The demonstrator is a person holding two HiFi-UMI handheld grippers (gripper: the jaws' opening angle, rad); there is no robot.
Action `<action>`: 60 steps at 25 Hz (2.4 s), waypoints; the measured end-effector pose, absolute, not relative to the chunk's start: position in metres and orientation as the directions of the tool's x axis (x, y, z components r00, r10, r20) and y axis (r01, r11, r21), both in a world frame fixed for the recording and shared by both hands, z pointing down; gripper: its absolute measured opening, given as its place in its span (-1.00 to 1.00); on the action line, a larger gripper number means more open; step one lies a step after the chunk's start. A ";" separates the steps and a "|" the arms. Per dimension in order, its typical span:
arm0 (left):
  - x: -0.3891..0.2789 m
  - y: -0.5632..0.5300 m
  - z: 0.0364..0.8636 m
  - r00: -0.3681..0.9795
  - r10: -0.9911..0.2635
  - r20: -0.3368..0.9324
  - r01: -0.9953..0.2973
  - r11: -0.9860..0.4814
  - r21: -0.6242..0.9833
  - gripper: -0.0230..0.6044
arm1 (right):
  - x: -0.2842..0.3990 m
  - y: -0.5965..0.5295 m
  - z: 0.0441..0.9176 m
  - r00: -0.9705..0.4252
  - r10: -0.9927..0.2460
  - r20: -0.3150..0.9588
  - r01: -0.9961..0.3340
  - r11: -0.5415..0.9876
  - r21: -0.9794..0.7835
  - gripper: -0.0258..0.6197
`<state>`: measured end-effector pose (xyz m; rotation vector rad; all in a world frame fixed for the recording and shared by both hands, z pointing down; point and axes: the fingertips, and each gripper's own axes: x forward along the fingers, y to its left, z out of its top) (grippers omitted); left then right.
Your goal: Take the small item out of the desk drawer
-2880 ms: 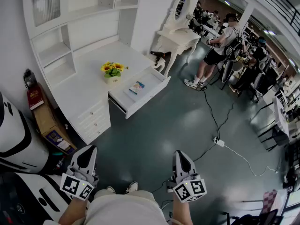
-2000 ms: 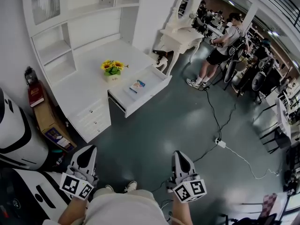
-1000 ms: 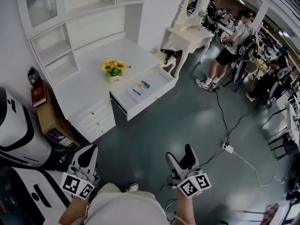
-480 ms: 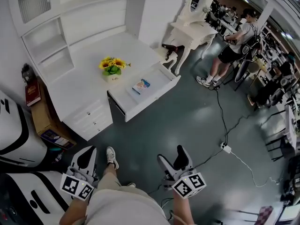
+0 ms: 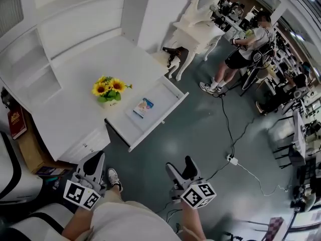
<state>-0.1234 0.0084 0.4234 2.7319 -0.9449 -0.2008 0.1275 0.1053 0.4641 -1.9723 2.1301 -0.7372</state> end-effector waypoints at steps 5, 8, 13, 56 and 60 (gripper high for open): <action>-0.134 -0.071 0.419 0.798 -0.600 -0.054 -0.565 -0.777 0.279 -0.88 | 0.117 0.023 0.471 -0.082 -0.964 0.251 -0.882 -0.047 -0.469 0.54; -0.141 -0.106 0.427 0.806 -0.590 -0.042 -0.554 -0.777 0.298 -0.88 | 0.112 -0.010 0.470 -0.056 -0.967 0.249 -0.887 -0.066 -0.458 0.54; -0.133 -0.135 0.429 0.819 -0.573 -0.045 -0.524 -0.777 0.349 -0.87 | 0.115 -0.035 0.475 -0.032 -0.960 0.277 -0.873 -0.107 -0.475 0.54; -0.103 -0.199 0.434 0.572 -0.806 0.152 -0.814 -0.535 0.227 -0.87 | 0.199 -0.287 0.740 -0.126 -0.736 0.665 -0.759 -0.361 -0.542 0.54; -0.105 -0.201 0.438 0.540 -0.823 0.177 -0.836 -0.500 0.227 -0.88 | 0.209 -0.299 0.768 -0.112 -0.686 0.719 -0.737 -0.427 -0.524 0.54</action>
